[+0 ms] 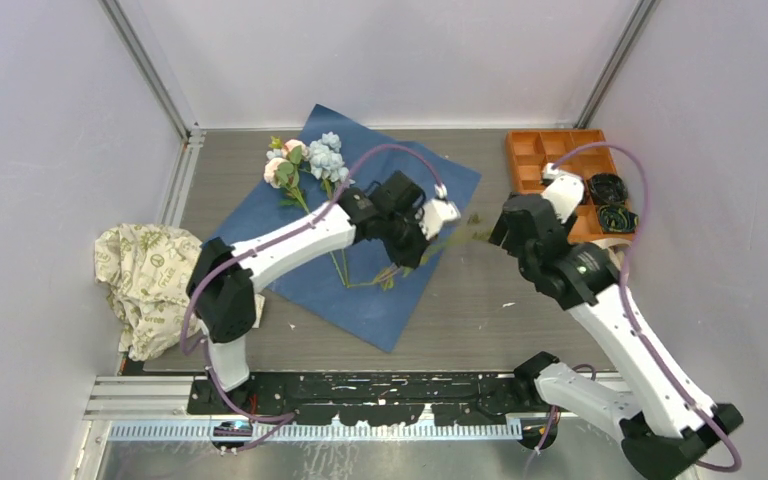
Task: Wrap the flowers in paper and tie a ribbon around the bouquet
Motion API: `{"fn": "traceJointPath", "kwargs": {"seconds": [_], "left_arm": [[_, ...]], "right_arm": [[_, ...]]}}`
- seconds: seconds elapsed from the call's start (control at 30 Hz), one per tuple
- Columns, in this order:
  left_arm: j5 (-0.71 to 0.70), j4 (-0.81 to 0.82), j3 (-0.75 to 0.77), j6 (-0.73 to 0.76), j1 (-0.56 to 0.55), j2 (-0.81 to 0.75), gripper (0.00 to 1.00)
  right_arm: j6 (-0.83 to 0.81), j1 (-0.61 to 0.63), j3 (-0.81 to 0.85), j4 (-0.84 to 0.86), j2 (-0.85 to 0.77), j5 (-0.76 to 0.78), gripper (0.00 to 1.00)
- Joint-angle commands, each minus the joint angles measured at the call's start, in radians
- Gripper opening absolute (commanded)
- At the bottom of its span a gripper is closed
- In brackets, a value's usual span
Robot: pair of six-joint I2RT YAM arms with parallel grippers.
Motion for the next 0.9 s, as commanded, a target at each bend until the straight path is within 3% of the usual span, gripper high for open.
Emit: {"fn": "traceJointPath", "kwargs": {"seconds": [0.0, 0.07, 0.13, 0.27, 0.5, 0.7, 0.73, 0.87], "left_arm": [[0.076, -0.031, 0.111, -0.152, 0.142, -0.072, 0.00], [0.114, -0.007, 0.125, -0.242, 0.230, -0.074, 0.00], [0.157, 0.118, 0.078, -0.431, 0.387, -0.103, 0.00], [0.096, 0.329, -0.062, -0.648, 0.515, -0.154, 0.00], [-0.101, 0.378, -0.174, -0.777, 0.530, -0.117, 0.00], [-0.136, 0.469, -0.227, -0.866, 0.531, -0.050, 0.00], [-0.131, 0.488, -0.229, -0.872, 0.531, -0.039, 0.03], [-0.092, 0.484, -0.210, -0.889, 0.531, 0.002, 0.30]], "right_arm": [[-0.065, -0.004, 0.151, -0.019, -0.088, 0.133, 0.72], [-0.092, -0.004, 0.188, -0.009, -0.118, 0.148, 0.72], [-0.127, -0.004, 0.212, 0.006, -0.139, 0.156, 0.71], [-0.137, -0.004, 0.198, 0.005, -0.115, 0.134, 0.71], [-0.136, -0.004, 0.166, 0.029, -0.011, 0.043, 0.71], [-0.133, -0.004, 0.150, 0.054, 0.052, -0.022, 0.71], [-0.132, -0.004, 0.145, 0.058, 0.061, -0.032, 0.71], [-0.128, -0.005, 0.131, 0.062, 0.101, -0.088, 0.71]]}}
